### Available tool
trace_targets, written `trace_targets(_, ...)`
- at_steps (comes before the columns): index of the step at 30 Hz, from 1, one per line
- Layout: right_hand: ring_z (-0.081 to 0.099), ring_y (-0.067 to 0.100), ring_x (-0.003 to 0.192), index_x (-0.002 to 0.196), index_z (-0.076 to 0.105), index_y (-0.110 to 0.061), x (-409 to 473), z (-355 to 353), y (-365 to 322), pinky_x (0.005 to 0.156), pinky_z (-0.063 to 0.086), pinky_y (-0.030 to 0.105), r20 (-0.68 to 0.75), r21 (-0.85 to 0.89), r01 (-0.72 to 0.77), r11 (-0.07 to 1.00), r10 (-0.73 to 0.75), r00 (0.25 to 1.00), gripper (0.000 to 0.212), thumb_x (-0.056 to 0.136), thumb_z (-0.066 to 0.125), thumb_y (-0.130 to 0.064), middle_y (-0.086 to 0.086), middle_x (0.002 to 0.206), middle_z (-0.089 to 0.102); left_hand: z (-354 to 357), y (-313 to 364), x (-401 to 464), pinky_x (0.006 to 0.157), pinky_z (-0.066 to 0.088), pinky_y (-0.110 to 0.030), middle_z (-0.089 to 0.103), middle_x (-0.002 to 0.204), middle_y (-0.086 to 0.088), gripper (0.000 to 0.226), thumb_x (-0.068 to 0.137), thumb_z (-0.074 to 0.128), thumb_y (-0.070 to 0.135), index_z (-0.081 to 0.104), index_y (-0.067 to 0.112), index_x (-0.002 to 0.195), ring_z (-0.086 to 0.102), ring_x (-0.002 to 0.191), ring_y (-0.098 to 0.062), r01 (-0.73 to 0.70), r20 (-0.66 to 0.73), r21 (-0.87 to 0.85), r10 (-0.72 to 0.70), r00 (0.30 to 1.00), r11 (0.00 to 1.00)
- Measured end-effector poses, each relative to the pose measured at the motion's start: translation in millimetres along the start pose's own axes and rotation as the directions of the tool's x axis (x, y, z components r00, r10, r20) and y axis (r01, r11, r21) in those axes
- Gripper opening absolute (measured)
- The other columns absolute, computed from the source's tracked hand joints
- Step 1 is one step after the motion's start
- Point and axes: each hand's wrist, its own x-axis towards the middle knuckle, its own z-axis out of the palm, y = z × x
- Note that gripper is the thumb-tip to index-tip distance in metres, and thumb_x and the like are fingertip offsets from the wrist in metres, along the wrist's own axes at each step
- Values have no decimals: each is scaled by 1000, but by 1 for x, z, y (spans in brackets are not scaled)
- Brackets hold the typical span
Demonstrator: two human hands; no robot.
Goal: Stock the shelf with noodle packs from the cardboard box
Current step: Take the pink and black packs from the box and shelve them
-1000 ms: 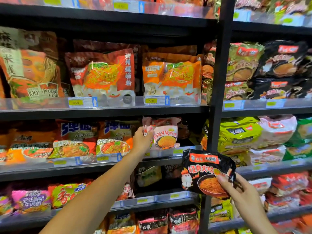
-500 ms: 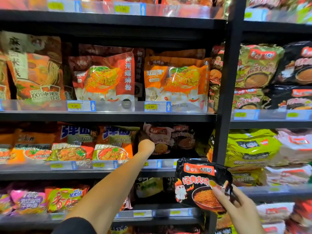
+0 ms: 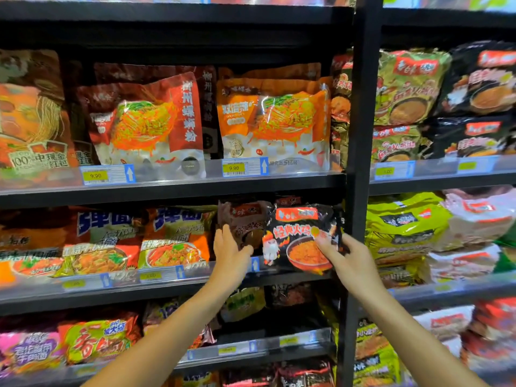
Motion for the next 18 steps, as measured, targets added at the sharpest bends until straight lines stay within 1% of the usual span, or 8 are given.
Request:
trace_targets(3, 68, 13, 95, 104, 72, -18, 27, 15, -4, 84, 53, 36, -20, -67, 2, 998, -3, 1000, 36, 90, 65, -50, -7, 97, 74, -12, -24, -48, 121, 17, -31, 7, 161, 23, 66, 102, 51, 27, 14, 38, 155, 9, 146, 4, -236, 149, -25, 237, 960, 971)
trace_targets(5, 64, 17, 95, 108, 70, -14, 45, 24, -10, 78, 46, 32, -51, -104, -21, 994, 16, 999, 39, 92, 63, -49, -3, 97, 71, -19, -40, -72, 119, 18, -24, 9, 156, 36, 60, 101, 51, 37, 19, 49, 150, 8, 142, 16, -373, 210, 67, 352, 912, 926)
trace_targets(8, 61, 24, 86, 91, 65, -8, 68, 37, -17, 68, 38, 31, -77, -96, -43, 994, 36, 996, 32, 95, 62, -40, 4, 85, 65, -36, -64, -80, 119, 14, -25, 8, 154, 39, 55, 99, 48, 46, 22, 51, 148, 2, 145, 12, -527, 227, 279, 479, 848, 802)
trace_targets(11, 50, 24, 79, 76, 47, -15, 86, 49, -20, 59, 33, 33, -107, -123, -126, 984, 113, 988, 26, 97, 58, -24, 1, 75, 51, -59, -81, -70, 122, 12, -34, 5, 159, 31, 59, 97, 34, 61, 22, 43, 152, -3, 150, 0, -546, 219, 443, 505, 835, 711)
trace_targets(12, 49, 24, 81, 79, 46, -13, 92, 52, -19, 60, 33, 33, -108, -134, -156, 979, 142, 984, 21, 97, 55, -19, 1, 77, 50, -66, -85, -66, 122, 10, -36, 4, 160, 29, 62, 96, 29, 64, 21, 40, 153, -5, 151, -3, -536, 212, 492, 503, 838, 686)
trace_targets(14, 53, 28, 91, 97, 51, -5, 102, 58, -13, 71, 36, 31, -101, -169, -217, 961, 203, 974, 6, 97, 50, -11, 9, 91, 55, -79, -94, -60, 123, 9, -40, 2, 160, 28, 65, 95, 23, 65, 19, 38, 154, -8, 151, -6, -512, 206, 568, 492, 846, 644)
trace_targets(16, 55, 30, 99, 114, 52, 3, 108, 62, -4, 78, 37, 29, -93, -202, -291, 935, 277, 956, 20, 97, 47, -6, 18, 112, 59, -90, -106, -55, 123, 8, -41, 0, 160, 27, 65, 95, 21, 65, 15, 40, 155, -10, 151, -7, -480, 196, 616, 468, 862, 625)
trace_targets(18, 56, 33, 109, 124, 52, 6, 111, 66, 2, 79, 35, 26, -101, -249, -360, 899, 345, 933, 29, 97, 45, -3, 22, 125, 58, -100, -118, -52, 123, 14, -47, 6, 160, 24, 65, 95, 23, 64, 17, 39, 155, -3, 152, -11, -452, 184, 643, 448, 875, 618)
